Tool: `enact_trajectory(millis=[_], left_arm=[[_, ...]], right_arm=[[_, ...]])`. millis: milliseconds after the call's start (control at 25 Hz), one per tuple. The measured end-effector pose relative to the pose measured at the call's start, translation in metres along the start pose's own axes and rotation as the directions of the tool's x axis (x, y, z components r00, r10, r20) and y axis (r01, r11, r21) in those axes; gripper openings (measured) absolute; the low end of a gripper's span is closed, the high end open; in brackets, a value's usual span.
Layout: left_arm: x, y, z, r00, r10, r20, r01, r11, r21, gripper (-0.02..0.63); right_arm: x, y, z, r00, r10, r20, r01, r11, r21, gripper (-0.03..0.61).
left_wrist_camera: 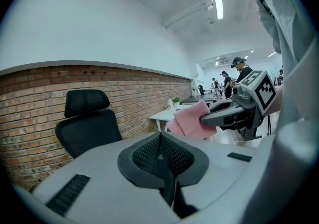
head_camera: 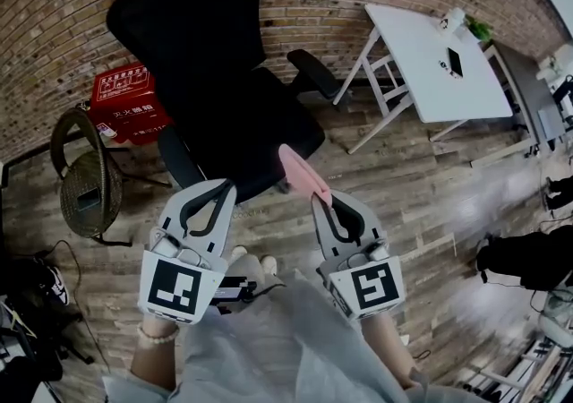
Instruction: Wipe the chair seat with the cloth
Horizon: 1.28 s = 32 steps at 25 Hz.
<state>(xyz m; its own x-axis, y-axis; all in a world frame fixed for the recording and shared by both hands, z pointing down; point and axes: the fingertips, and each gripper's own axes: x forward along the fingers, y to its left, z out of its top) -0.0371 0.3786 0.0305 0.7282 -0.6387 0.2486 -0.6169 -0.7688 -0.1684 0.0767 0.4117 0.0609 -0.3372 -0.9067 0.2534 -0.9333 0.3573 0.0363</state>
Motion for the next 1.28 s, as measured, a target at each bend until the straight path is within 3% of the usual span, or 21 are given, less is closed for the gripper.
enact_trajectory(millis=[320, 520, 880, 1280], left_arm=[[0.024, 0.014, -0.002, 1.000, 0.004, 0.009, -0.003, 1.000, -0.017, 0.018], [0.059, 0.039, 0.003, 1.000, -0.016, 0.018, 0.016, 1.000, 0.010, 0.018], [0.128, 0.108, 0.009, 0.999, -0.049, 0.017, 0.049, 0.999, 0.015, 0.018], [0.193, 0.188, -0.013, 0.995, -0.099, -0.014, 0.100, 0.995, 0.018, 0.018]], right_arm=[[0.016, -0.016, -0.004, 1.000, -0.015, -0.004, 0.015, 1.000, 0.001, 0.055], [0.044, -0.038, -0.002, 0.999, -0.037, -0.013, 0.037, 0.999, 0.012, 0.055], [0.129, -0.081, 0.022, 0.997, -0.067, -0.024, 0.068, 0.997, 0.028, 0.055], [0.229, -0.106, 0.028, 0.991, -0.097, -0.095, 0.102, 0.994, 0.041, 0.055]])
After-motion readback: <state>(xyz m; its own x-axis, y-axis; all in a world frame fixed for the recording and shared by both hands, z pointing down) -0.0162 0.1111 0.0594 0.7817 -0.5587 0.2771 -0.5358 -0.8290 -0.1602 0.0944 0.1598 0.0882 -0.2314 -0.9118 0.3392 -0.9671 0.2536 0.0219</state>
